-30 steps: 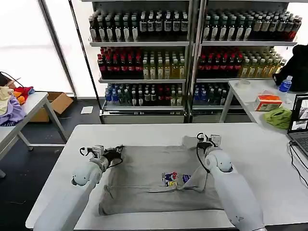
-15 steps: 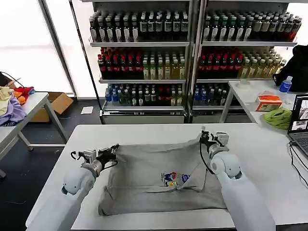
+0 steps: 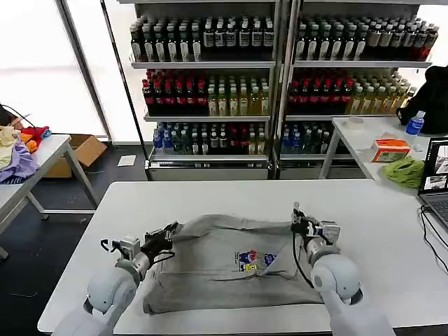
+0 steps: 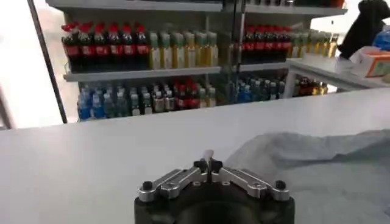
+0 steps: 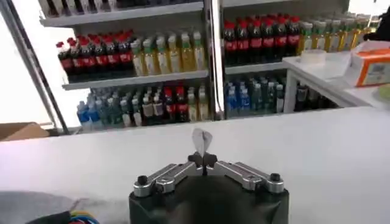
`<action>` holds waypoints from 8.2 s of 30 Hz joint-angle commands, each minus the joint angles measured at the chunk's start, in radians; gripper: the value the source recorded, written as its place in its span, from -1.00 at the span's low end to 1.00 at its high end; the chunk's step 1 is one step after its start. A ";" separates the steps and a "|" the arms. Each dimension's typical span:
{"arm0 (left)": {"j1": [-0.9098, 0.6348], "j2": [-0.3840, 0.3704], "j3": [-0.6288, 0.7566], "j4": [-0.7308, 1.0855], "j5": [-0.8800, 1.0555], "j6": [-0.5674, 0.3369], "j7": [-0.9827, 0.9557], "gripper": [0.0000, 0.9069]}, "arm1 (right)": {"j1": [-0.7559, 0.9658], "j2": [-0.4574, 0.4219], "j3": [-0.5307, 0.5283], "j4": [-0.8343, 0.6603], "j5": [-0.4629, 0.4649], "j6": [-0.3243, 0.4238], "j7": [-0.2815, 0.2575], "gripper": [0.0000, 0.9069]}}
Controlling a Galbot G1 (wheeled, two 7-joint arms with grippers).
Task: Fold and organize the clothes.
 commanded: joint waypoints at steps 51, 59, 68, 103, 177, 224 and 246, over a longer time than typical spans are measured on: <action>0.289 -0.008 -0.120 -0.131 0.147 -0.035 0.039 1.00 | -0.288 -0.012 0.060 0.087 -0.128 0.033 0.008 1.00; 0.301 -0.019 -0.127 -0.160 0.161 -0.027 0.026 1.00 | -0.290 -0.009 0.070 0.083 -0.147 0.036 0.024 1.00; 0.329 -0.052 -0.171 -0.242 0.157 -0.003 -0.013 1.00 | -0.312 -0.030 0.138 0.117 -0.150 0.046 0.035 1.00; 0.352 -0.252 -0.176 -0.136 0.135 -0.010 -0.040 -0.96 | -0.300 -0.050 0.253 0.229 -0.029 0.077 0.038 1.00; 0.312 0.023 -0.190 -0.304 0.039 0.085 -0.059 -1.00 | -0.334 -0.034 0.279 0.252 -0.024 0.075 0.056 1.00; 0.223 -0.122 -0.001 -0.279 0.036 0.121 -0.052 -1.00 | -0.400 0.009 0.268 0.270 -0.089 0.086 0.052 1.00; 0.186 -0.172 0.020 -0.231 0.014 0.106 -0.052 1.00 | -0.392 0.016 0.254 0.250 -0.102 0.086 0.050 1.00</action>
